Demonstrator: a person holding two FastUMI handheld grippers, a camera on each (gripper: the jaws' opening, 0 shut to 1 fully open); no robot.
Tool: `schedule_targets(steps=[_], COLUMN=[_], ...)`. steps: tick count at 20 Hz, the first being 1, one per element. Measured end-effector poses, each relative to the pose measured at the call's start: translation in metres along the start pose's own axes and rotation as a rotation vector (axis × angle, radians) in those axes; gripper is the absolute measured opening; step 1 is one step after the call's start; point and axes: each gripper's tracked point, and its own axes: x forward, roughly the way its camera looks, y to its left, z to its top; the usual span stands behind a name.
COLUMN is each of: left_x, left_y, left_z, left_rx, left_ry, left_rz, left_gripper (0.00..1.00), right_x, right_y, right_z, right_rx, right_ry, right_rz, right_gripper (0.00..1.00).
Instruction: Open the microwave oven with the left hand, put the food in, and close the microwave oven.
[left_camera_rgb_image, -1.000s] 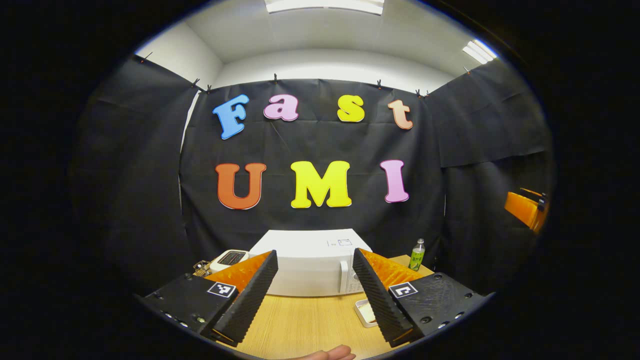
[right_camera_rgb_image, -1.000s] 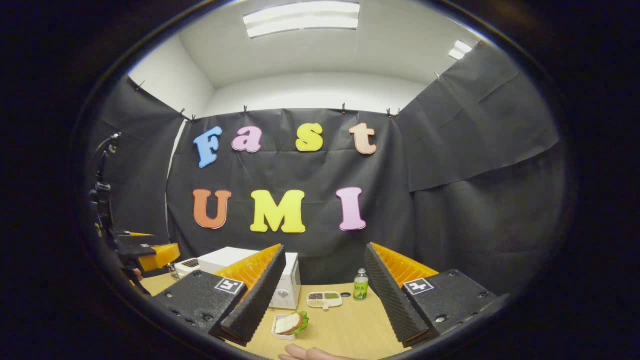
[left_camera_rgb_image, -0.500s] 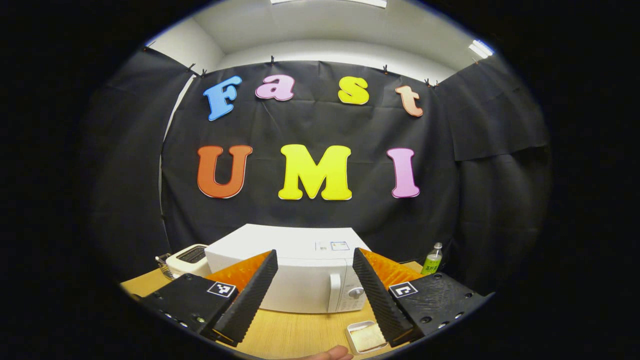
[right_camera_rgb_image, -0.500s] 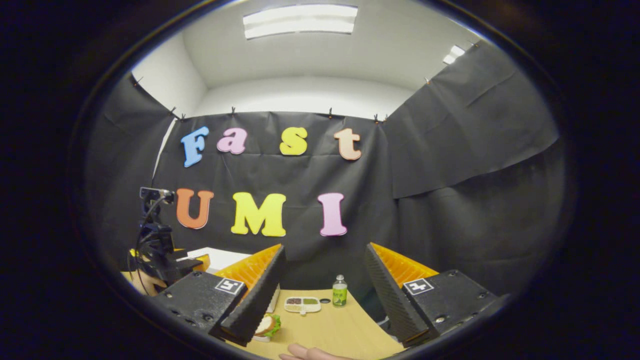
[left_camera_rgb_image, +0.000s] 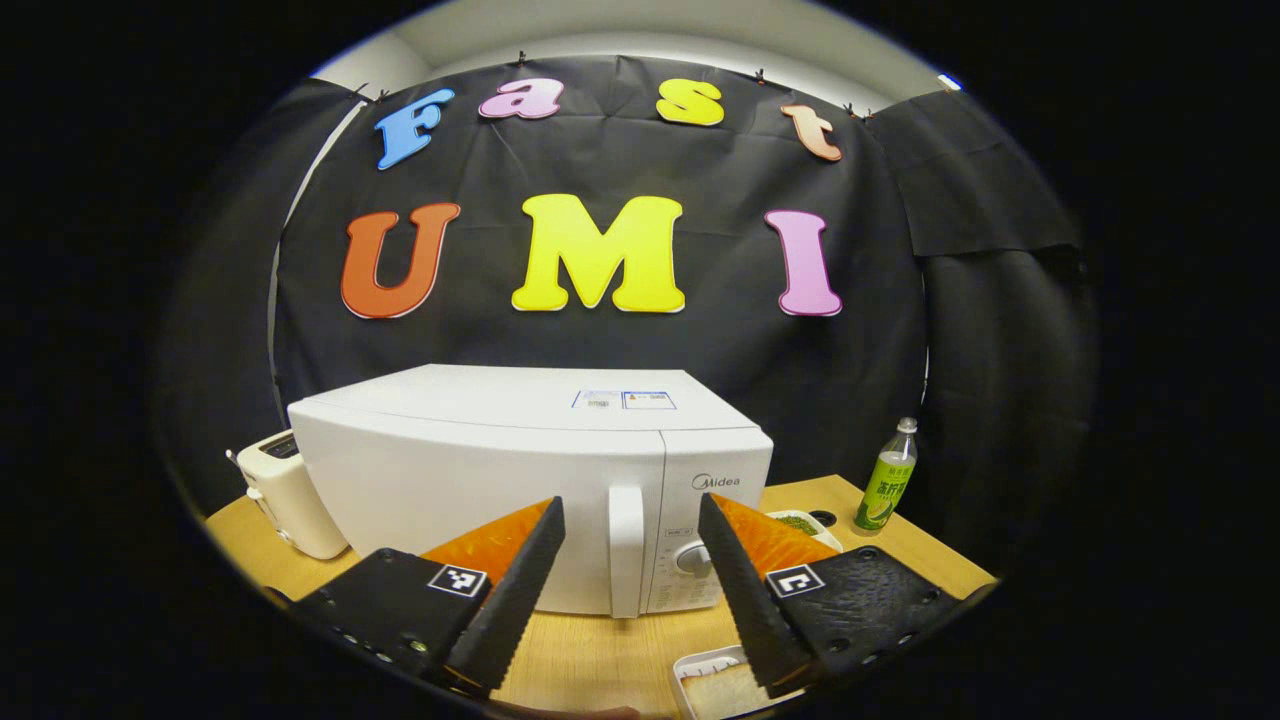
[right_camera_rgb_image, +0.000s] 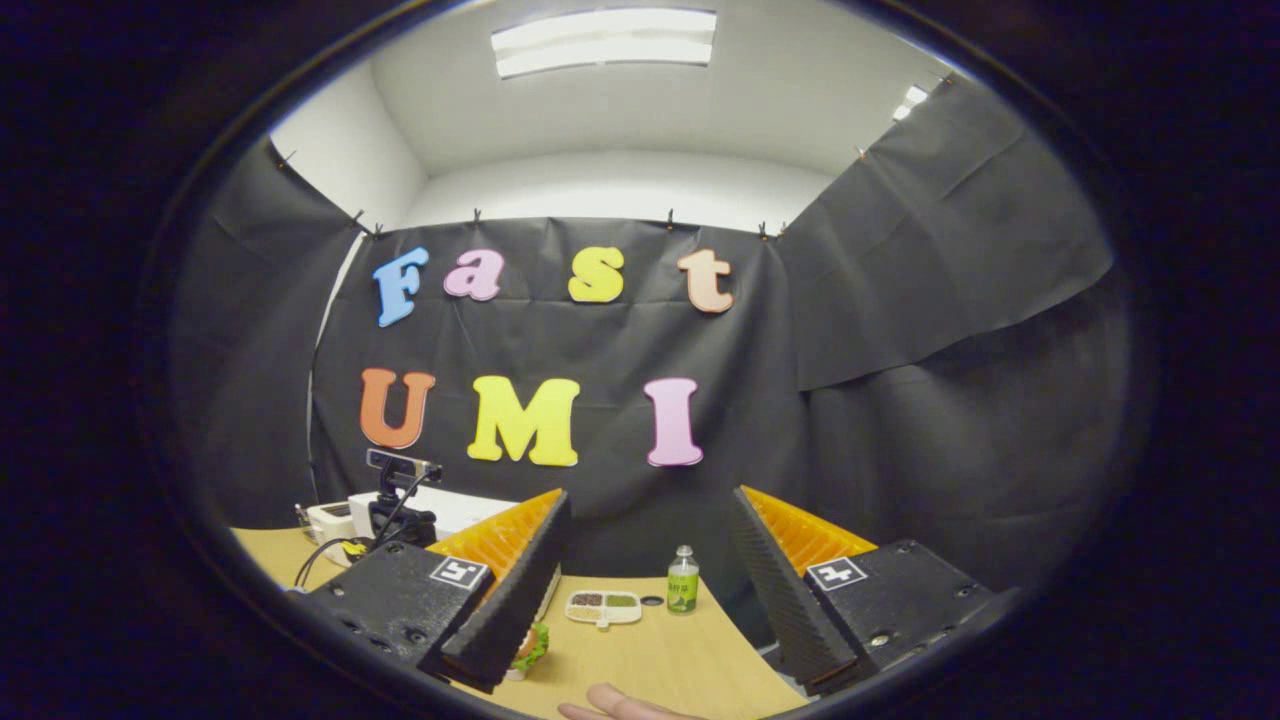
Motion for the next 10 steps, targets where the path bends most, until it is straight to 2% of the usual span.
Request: schedule_targets(steps=[1,2,3,4,5,6,7,8,9,10], left_x=[0.005,0.009,0.015,0.020,0.025,0.031,0.030,0.035,0.048,0.043], left_y=[-0.001,-0.003,-0.003,-0.003,-0.003,-0.004,-0.002,0.014,0.014,0.009], left_z=[-0.006,-0.011,-0.017,-0.021,-0.026,-0.031,-0.036,-0.034,-0.039,-0.035], left_rx=[0.007,0.008,0.015,0.026,0.036,0.048,0.060,0.101,0.080,0.056], left_ry=[0.005,0.008,0.012,0.016,0.017,0.025,0.030,0.012,0.002,-0.006], left_rz=[-0.001,-0.005,-0.001,0.000,0.000,-0.001,0.013,0.075,0.071,0.063], left_gripper=[0.73,0.70,0.70,0.70,0.70,0.70,0.69,0.65,0.23,0.28], right_x=[0.003,0.006,0.007,0.008,0.008,0.008,0.009,0.009,0.008,0.007], right_y=[-0.001,-0.003,-0.004,-0.003,-0.001,0.000,-0.001,-0.002,-0.002,-0.002], right_z=[-0.008,-0.013,-0.018,-0.020,-0.023,-0.027,-0.029,-0.029,-0.029,-0.029], right_rx=[-0.002,-0.004,-0.002,0.003,0.004,0.004,0.007,0.009,0.005,-0.001], right_ry=[0.017,0.031,0.040,0.042,0.048,0.058,0.063,0.063,0.061,0.058], right_rz=[0.000,-0.001,-0.001,0.005,0.014,0.022,0.022,0.020,0.020,0.020], right_gripper=[1.00,0.96,1.00,1.00,0.96,1.00,0.96,0.96,1.00,1.00])
